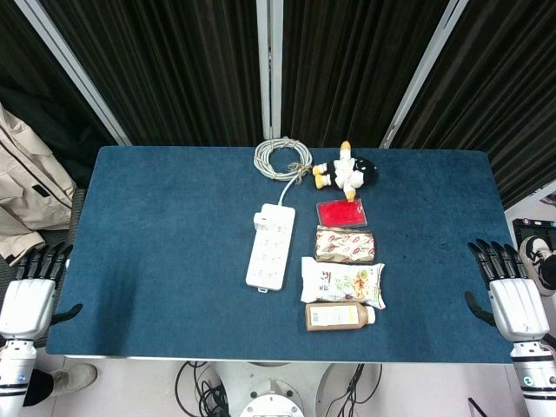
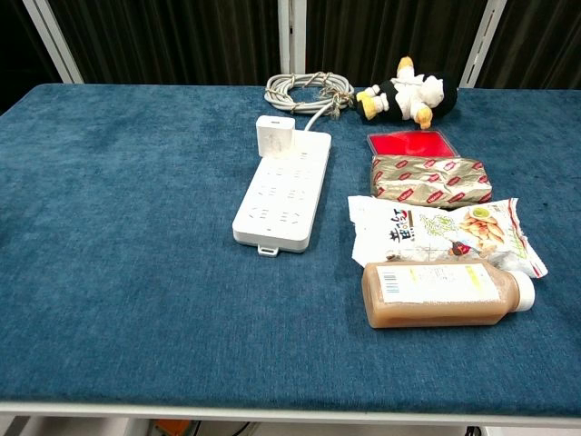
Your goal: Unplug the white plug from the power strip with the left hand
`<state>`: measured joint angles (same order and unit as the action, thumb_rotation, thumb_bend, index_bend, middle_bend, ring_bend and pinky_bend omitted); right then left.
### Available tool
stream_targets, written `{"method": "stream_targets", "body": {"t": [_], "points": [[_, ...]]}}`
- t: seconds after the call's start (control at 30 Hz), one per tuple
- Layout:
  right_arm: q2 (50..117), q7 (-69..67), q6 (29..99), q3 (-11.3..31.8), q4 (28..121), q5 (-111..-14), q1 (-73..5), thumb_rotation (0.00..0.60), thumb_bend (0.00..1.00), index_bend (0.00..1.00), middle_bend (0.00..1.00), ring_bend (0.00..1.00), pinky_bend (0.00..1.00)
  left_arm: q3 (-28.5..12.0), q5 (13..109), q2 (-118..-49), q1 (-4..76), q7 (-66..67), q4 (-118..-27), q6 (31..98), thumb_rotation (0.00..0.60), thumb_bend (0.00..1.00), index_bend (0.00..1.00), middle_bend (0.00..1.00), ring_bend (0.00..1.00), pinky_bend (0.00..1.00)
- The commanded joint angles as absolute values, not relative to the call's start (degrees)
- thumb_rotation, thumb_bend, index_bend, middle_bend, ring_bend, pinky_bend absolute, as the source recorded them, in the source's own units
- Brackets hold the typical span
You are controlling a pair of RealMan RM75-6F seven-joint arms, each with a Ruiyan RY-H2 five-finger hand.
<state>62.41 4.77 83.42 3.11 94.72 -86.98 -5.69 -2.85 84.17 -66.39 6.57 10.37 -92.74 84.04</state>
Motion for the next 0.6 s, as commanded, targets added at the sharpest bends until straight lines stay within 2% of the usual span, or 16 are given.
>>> {"method": "stream_targets", "body": {"t": [0.03,0.33,0.6], "points": [[62.5,4.8,83.2,3.2,94.7,-86.9,-5.9,0.600,0.25,0.00,0.07,0.00,0.02,-3.1,83.9,-67.3,6.8,10.0,-92.1,83.8,0.600,0.09,0.05,0.03,0.00,0.00],[62.6,3.9,82.4,3.2,94.5,-88.2,-6.9,0.600,0.25,0.00,0.08,0.00,0.02,-3.7,84.4,-68.7,7.7,11.1,-91.5,83.9,0.600,0.09,0.06,0.03,0.00,0.00],[63.0,-2.2,79.2,3.0,93.9,-96.3,-12.6,0.600,0.28,0.00,0.12,0.00,0.02,-5.0,85.7,-68.7,10.7,12.0,-92.1,81.7,0.600,0.09,0.06,0.03,0.00,0.00]]}}
